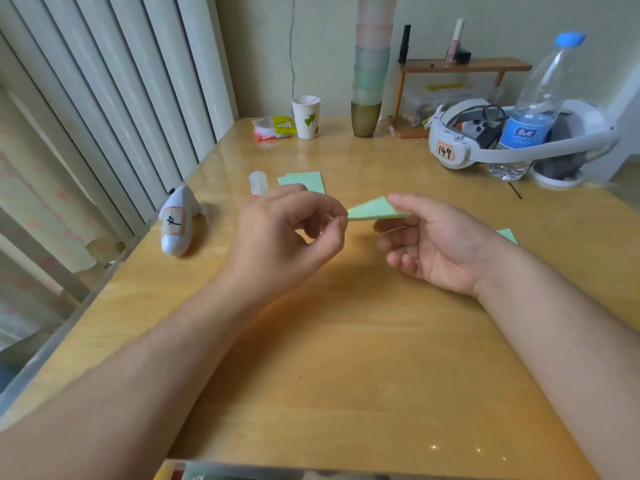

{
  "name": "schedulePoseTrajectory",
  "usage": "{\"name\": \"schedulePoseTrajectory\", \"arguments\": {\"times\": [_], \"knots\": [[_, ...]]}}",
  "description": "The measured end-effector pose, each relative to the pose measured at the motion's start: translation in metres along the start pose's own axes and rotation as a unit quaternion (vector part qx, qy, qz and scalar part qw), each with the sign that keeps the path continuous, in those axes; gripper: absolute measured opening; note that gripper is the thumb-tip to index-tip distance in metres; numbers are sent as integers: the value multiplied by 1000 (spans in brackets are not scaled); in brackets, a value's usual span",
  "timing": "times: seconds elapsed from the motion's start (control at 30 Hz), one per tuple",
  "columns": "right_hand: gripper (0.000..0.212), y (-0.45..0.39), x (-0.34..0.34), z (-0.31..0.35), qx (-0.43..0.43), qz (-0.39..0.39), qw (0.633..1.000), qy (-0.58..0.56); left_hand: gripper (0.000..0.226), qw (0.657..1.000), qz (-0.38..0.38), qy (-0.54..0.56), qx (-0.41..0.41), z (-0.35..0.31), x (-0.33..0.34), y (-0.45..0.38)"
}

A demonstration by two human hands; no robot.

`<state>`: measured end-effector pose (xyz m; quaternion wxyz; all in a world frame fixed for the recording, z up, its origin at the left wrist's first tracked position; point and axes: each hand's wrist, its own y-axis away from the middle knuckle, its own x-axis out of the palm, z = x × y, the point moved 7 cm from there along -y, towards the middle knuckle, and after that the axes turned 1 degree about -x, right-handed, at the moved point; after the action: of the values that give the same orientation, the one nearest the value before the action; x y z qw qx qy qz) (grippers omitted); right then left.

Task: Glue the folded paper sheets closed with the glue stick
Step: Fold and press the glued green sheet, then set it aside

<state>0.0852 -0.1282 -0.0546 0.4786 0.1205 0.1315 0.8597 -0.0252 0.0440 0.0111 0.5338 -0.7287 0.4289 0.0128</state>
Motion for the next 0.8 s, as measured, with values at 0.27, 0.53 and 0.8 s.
{"name": "schedulePoseTrajectory", "arguments": {"times": [0.27, 0.53, 0.8], "knots": [[9, -5, -8, 10, -128, -60, 989, -33, 20, 981, 122, 110, -98, 25, 34, 8], [19, -8, 1, 7, -152, -60, 985, -60, 29, 936, 204, 186, -221, 43, 58, 22], [17, -15, -1, 3, -149, -59, 987, -36, 19, 948, 114, 185, -233, 44, 49, 24]]}}
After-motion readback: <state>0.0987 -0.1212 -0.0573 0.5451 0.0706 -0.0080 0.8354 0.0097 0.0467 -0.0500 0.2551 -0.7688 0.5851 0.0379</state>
